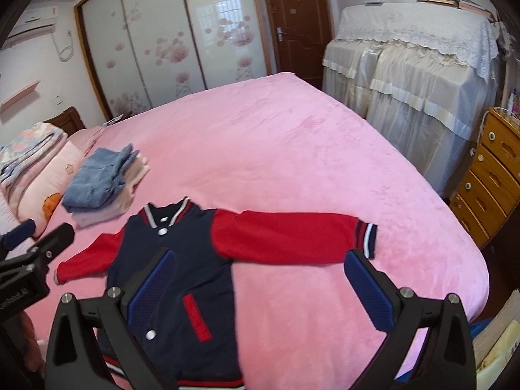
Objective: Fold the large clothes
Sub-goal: 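Move the right tool to the red sleeve cuff and grasp it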
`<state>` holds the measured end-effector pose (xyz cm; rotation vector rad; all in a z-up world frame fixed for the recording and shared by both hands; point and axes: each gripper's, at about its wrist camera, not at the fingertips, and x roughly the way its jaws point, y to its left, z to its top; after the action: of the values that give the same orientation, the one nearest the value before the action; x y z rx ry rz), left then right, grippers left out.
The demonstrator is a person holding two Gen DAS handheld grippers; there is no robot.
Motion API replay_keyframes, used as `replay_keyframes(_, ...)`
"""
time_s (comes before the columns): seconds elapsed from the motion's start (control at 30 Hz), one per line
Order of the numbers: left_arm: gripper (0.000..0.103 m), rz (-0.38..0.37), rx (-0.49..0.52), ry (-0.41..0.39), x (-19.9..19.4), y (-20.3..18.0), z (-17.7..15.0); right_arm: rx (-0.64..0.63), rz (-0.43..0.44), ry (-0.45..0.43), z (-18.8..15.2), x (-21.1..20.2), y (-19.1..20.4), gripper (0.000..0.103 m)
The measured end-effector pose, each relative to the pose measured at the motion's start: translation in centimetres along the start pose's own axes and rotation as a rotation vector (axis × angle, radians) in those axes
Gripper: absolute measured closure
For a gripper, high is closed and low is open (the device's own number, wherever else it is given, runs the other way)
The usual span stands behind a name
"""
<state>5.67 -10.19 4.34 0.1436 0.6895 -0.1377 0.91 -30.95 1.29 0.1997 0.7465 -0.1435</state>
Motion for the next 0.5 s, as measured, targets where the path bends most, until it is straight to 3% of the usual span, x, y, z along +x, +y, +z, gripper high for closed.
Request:
replay_keyframes(0.13, 0.001, -0.065, -0.03, 0.001, 2.1, -1.0, 1.1, 0.029, -0.038, 0.014, 0.3, 1.8, -2.1, 0.0)
replay_keyframes(0.3, 0.001, -0.081, -0.021, 0.021, 5.8, -3.0, 1.3, 0.075, -0.087, 0.048, 0.0, 4.3, -5.1, 0.0)
replay_keyframes(0.5, 0.001, -0.078, -0.016, 0.112, 11.4, -4.9, 0.4, 0.16, -0.13, 0.101, -1.2, 7.4, -9.2, 0.0)
